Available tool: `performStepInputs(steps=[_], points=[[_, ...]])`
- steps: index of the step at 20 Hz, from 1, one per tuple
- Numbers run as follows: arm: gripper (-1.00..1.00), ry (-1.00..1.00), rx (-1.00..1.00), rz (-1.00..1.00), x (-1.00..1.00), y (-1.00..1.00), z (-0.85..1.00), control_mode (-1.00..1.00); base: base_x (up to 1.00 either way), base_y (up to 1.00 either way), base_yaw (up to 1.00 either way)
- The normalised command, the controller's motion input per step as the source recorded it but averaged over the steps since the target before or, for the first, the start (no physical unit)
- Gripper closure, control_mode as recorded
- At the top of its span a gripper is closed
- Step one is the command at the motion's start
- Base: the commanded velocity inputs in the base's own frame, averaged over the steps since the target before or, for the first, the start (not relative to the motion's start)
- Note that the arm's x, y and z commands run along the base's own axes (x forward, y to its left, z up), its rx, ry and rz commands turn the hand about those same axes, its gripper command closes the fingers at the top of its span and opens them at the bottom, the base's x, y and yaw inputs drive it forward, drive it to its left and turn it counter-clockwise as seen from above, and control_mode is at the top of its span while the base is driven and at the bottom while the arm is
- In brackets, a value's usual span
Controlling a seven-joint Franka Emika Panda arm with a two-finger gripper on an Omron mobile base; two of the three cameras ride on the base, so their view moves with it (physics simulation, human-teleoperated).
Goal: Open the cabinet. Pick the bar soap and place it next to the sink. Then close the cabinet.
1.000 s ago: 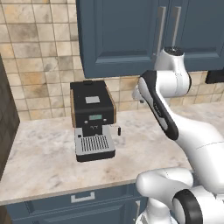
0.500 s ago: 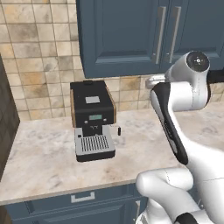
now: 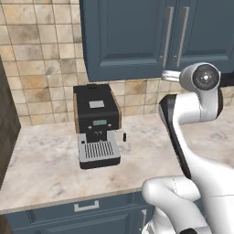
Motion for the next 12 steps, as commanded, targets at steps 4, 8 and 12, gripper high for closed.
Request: performStepInputs(steps=[4,8,12], points=[[-1.00,-0.19,0.03,-0.02,0.25,-0.11,0.66,-1.00,0.00,0.00,0.00],[-1.00,0.00,0.13,0.09,0.22,-0.25,0.49,-1.00,0.00,0.00,0.00],[-1.00,0.05,0.10,0.19,0.15,-0.28,0.19,-1.00,0.00,0.00,0.00]])
